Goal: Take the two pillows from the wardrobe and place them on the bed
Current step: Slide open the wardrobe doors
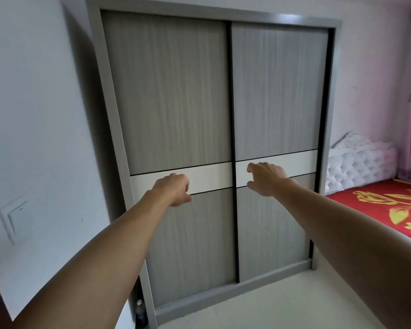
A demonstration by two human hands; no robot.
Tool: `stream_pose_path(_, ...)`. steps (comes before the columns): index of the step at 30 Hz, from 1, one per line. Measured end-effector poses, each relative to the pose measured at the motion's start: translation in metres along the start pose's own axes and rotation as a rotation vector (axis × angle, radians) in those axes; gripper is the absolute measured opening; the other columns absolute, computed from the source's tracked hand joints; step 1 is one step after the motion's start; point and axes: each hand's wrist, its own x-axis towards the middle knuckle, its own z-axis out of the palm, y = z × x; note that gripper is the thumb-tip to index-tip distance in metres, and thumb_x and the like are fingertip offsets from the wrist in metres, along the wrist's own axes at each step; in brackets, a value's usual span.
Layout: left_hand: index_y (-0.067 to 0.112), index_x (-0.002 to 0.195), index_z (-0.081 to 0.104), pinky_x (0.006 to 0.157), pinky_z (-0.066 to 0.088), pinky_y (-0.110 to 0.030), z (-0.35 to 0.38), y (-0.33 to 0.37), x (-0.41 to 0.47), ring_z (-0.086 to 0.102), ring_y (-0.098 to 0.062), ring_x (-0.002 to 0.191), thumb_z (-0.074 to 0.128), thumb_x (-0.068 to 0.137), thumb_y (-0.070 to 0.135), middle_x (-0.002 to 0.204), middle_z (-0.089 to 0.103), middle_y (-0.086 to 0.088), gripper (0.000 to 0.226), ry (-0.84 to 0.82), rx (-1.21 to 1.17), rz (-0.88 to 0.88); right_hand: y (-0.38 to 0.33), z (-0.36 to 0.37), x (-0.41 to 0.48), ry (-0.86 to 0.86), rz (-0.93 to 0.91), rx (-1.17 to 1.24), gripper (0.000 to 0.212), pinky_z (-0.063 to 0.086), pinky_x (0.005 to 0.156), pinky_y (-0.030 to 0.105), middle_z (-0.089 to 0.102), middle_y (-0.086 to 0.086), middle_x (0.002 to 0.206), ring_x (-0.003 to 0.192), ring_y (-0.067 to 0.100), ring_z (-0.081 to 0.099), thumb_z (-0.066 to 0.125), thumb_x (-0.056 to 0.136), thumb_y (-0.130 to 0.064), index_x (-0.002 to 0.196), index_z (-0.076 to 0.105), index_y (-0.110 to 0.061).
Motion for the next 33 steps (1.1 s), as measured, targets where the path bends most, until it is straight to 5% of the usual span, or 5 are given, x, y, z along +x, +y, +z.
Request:
stream_pose_path(14, 0.019, 0.096, 0.063, 0.07, 0.04, -0.029, 0.052, -0.005, 0.059, 0.055, -0.024, 0.083, 0.063, 0.078, 0.031, 0.103, 0.061, -0.004, 0.021, -0.066, -0.028, -0.006, 0.015, 0.064, 0.054, -0.067, -0.01, -0.01, 0.037, 0.043, 0.08, 0.038, 0.062, 0.008, 0.116, 0.104, 0.032, 0.059, 0.054, 0.087, -0.023, 0.123, 0.051, -0.015)
stream_pose_path(33, 0.019, 0.1, 0.063, 0.076, 0.044, -0.031, 0.162, 0.024, 0.298, 0.059, -0.027, 0.096, 0.062, 0.081, 0.034, 0.106, 0.063, -0.006, 0.024, -0.143, -0.117, -0.078, 0.124, 0.225, 0.285, -0.144, -0.041, 0.086, 0.042, 0.041, 0.075, 0.034, 0.062, 0.008, 0.119, 0.104, 0.03, 0.059, 0.053, 0.087, -0.027, 0.127, 0.049, -0.018)
